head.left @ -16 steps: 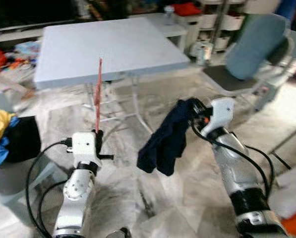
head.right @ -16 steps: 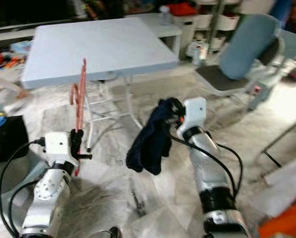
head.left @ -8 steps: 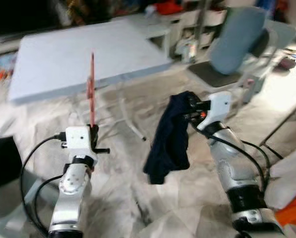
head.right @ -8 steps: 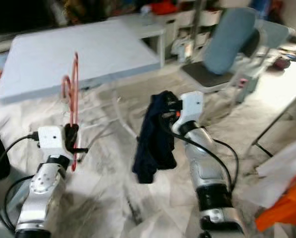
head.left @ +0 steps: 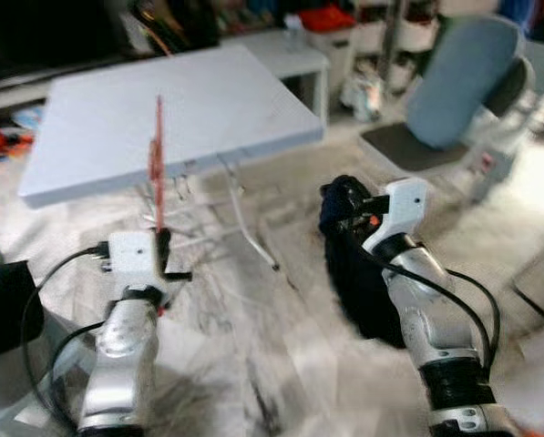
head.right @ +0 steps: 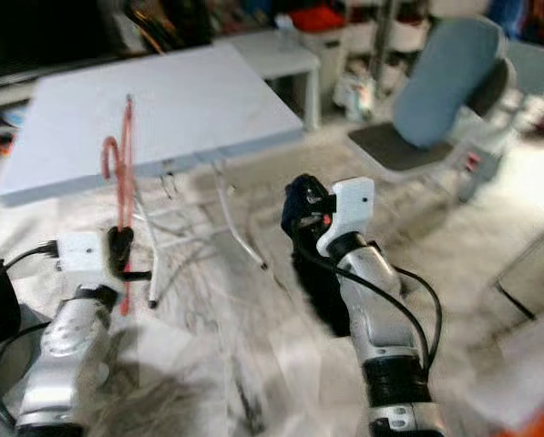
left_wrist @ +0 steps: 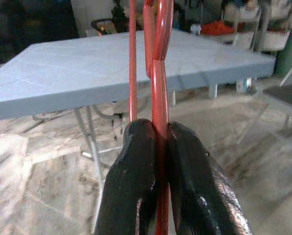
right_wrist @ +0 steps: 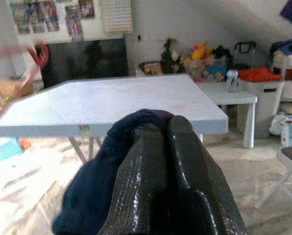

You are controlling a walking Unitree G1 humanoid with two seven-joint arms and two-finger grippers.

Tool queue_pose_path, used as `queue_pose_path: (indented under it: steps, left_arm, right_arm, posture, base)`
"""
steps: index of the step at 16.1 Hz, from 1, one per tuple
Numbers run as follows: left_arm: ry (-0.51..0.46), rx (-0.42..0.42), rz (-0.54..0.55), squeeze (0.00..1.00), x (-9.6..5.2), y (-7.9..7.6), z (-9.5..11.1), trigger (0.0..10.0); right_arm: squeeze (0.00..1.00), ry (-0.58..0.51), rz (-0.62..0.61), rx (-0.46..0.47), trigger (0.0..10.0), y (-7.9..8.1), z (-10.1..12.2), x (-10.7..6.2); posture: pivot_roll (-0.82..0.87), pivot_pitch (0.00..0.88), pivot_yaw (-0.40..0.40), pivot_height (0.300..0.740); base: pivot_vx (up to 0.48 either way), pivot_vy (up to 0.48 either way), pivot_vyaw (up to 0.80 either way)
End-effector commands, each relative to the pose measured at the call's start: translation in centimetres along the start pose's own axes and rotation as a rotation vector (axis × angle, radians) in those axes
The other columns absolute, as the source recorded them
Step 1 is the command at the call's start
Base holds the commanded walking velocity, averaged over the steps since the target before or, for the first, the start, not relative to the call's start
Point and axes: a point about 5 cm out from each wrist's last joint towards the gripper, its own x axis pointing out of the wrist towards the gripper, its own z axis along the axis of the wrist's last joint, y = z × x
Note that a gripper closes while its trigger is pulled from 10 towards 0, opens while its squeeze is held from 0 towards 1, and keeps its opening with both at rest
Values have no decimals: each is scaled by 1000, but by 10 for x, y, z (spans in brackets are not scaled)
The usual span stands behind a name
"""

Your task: Hang hanger

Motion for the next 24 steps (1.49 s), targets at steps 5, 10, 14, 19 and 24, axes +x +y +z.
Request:
queue_pose_path:
  steps: [5, 10, 14, 19, 24]
  left_arm:
    - [-7, 5, 36, 0, -3, 11, 4, 10000]
    - [0, 6, 32, 0, -1, 10, 4, 10000]
    - [-9, 11, 28, 0, 2, 9, 7, 10000]
    - [-17, 4, 27, 0, 5, 5, 8, 10000]
    - [-36, -19, 31, 0, 7, 2, 13, 10000]
  right_arm:
    - [0, -44, 47, -3, 10000, 12, 12, 8]
    - [0, -42, 52, -7, 10000, 14, 12, 9]
    - [0, -52, 52, -11, 10000, 16, 14, 11]
    - [0, -68, 60, -26, 10000, 18, 17, 14]
    - [0, -81, 69, -35, 10000, 19, 18, 12]
  posture:
    - [-84, 0, 46, 740]
    - [-84, 0, 47, 740]
    - [-83, 0, 46, 740]
    - [-82, 0, 43, 740]
    - [-86, 0, 44, 740]
  base:
    - [387, 283, 314]
    - [373, 302, 0]
    - [383, 287, 0]
    - [461, 0, 0]
    - [469, 0, 574]
